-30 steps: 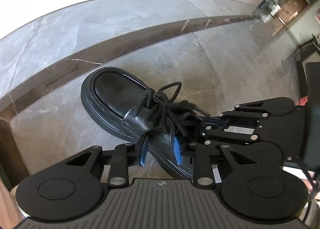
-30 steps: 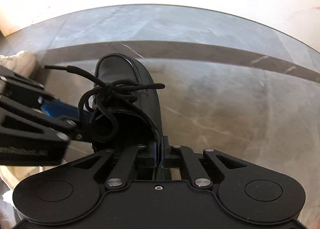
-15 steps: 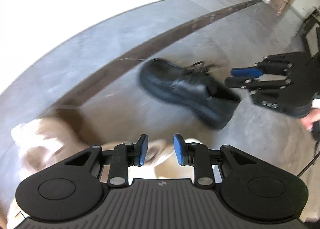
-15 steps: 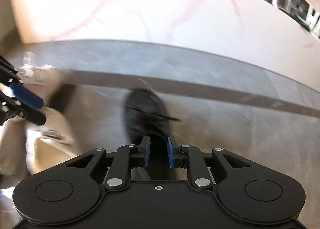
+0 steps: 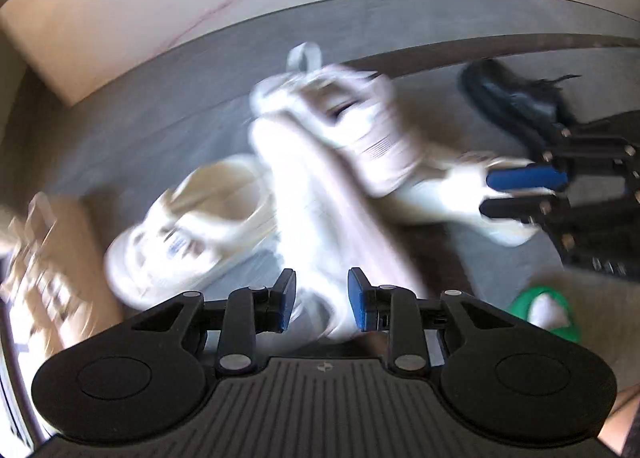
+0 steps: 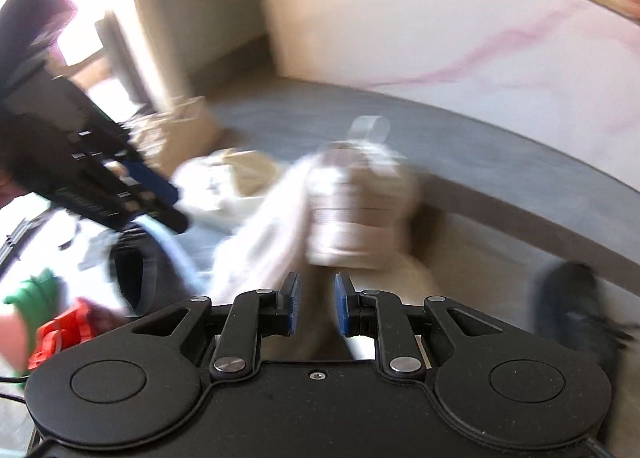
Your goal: Organize scattered shoes
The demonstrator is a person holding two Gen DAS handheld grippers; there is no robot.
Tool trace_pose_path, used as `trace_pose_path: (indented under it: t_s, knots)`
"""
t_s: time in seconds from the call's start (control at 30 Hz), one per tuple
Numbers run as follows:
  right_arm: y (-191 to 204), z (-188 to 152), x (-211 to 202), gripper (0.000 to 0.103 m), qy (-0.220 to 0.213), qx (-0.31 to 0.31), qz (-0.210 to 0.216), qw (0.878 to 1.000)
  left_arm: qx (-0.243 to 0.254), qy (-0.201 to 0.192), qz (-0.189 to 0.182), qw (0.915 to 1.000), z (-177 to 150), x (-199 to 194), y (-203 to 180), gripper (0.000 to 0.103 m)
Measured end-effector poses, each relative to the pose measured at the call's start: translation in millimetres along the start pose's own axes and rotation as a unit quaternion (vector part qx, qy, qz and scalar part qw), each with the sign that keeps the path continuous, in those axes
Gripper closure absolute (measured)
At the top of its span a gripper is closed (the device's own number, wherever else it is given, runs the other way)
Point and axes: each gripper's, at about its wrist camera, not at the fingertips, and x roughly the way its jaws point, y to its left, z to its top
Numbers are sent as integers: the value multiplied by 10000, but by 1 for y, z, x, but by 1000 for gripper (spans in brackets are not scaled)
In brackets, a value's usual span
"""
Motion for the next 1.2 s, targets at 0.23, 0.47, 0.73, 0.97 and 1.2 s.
trace_pose_path:
  t_s: [0.23,0.47,0.73,0.97,1.2]
  knots:
    - [59,17,30,86,227,-563,787,9951,-793,391,232,9958,-51,15,33,76]
    - [82,11,63,78,632,-727,1117,9891,-461,372,877,9944,-69,25,24,58]
    - [81,5,96,78,935,-678,941,9888,117,200,1439,9893,-74,44,16,58]
    - [80,-4,120,78,1157,-539,826,9884,654,157,1578,9852,-79,56,8,65]
    - [83,-8,119,93,1092,-600,821,9888,928,49,1610,9826,-84,57,3,82]
